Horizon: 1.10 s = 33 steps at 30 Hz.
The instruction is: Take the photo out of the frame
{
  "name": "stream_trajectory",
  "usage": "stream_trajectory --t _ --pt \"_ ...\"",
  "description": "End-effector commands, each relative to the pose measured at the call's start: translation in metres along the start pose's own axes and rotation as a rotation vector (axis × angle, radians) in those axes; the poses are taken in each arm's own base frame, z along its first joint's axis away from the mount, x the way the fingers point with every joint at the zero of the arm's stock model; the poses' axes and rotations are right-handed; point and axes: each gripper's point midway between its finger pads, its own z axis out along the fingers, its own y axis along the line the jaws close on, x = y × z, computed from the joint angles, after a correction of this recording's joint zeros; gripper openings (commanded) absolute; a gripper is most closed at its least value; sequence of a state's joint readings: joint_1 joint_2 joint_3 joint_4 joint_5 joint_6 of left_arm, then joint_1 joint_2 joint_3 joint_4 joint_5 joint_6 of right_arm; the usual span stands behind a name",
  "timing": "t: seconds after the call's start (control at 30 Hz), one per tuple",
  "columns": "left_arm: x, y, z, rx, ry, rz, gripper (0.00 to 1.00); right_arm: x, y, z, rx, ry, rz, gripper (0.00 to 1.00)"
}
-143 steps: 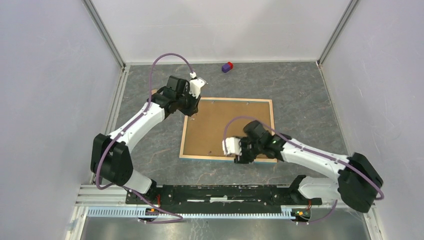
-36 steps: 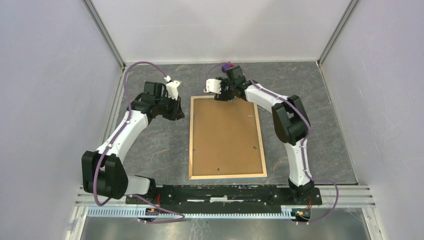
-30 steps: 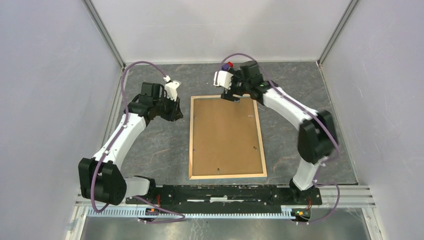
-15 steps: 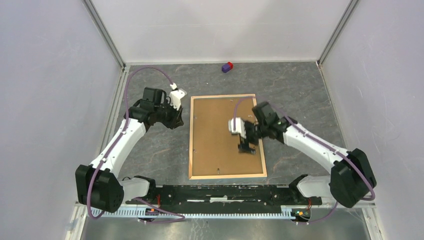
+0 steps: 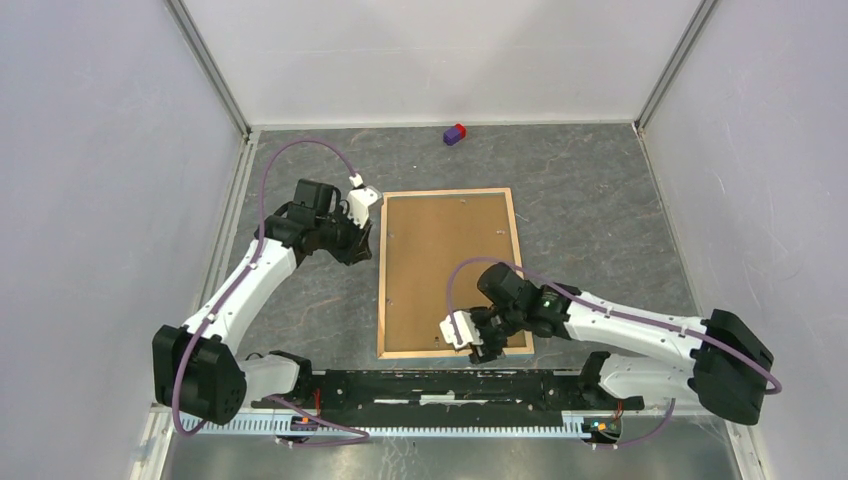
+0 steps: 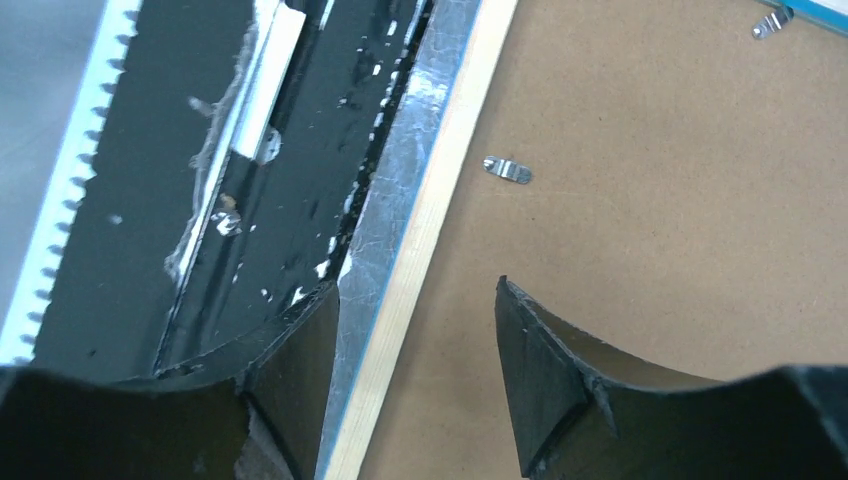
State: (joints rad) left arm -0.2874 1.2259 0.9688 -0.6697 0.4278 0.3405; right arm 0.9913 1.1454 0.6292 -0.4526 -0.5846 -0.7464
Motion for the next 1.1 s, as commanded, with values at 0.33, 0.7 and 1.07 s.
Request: stream_trajectory --t 0.33,0.7,1.07 --pt "-0.019 -0.004 0.004 0.025 -0.073 -0.087 0.02 0.017 -0.011 0.039 0.104 0.085 0.051 0.60" --pt "-0.013 -0.001 0.007 0.015 -0.058 -0.058 0.02 0.038 -0.054 0.055 0.261 0.186 0.147 0.32" --pt "0.002 0.010 0.011 -0.038 -0.013 0.030 0.02 0.042 -0.073 0.053 0.260 0.172 0.184 0.09"
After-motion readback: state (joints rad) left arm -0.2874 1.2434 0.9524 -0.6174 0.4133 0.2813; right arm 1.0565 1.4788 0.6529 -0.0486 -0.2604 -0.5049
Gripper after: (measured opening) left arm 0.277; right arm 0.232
